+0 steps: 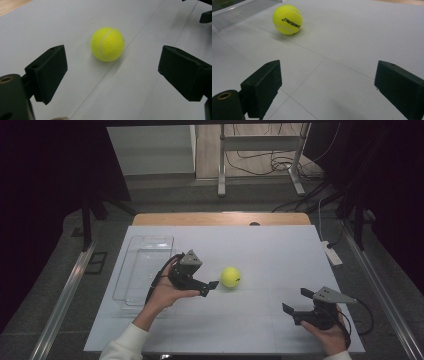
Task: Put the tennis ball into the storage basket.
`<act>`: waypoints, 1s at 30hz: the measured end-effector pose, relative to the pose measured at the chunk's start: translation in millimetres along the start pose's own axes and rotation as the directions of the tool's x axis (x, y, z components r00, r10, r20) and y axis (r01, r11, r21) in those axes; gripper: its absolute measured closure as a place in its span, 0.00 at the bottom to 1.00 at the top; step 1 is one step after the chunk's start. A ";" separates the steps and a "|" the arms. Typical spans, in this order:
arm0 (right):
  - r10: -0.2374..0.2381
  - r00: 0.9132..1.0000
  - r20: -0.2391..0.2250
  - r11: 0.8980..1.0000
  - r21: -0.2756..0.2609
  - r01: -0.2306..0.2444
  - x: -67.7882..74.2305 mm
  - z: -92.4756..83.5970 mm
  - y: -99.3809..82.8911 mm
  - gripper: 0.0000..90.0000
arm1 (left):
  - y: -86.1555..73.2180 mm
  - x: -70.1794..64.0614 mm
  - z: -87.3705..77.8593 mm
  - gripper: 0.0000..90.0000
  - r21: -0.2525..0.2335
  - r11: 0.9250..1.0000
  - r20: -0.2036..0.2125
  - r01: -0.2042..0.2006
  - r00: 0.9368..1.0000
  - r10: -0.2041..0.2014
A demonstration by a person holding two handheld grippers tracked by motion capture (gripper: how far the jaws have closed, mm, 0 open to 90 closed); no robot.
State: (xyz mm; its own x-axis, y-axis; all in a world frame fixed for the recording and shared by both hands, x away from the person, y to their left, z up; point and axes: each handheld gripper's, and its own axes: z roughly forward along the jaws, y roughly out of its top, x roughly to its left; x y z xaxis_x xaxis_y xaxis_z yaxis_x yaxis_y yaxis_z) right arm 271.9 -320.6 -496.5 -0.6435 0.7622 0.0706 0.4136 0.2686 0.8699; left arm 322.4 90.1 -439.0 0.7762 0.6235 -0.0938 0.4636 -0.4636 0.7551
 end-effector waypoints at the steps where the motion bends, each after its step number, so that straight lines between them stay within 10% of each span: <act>1: -0.001 1.000 0.000 1.000 0.001 0.001 0.1 0.1 0.0 0.09 | 1.4 -0.3 1.3 0.11 0.004 1.000 0.002 -0.002 1.000 0.002; 30: 0.002 1.000 -0.005 1.000 0.001 -0.002 -0.7 0.8 -0.4 0.09 | 35.0 -6.0 37.0 0.10 0.059 0.998 0.034 -0.014 0.999 0.012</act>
State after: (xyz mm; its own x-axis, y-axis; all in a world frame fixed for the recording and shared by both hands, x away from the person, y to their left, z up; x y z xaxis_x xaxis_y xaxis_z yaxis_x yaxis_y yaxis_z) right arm 272.6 -320.8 -497.2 -0.6457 0.7598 0.0753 0.4157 0.2671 0.8694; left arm 349.8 46.8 -436.0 0.7957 0.5962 -0.1069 0.4773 -0.5085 0.7167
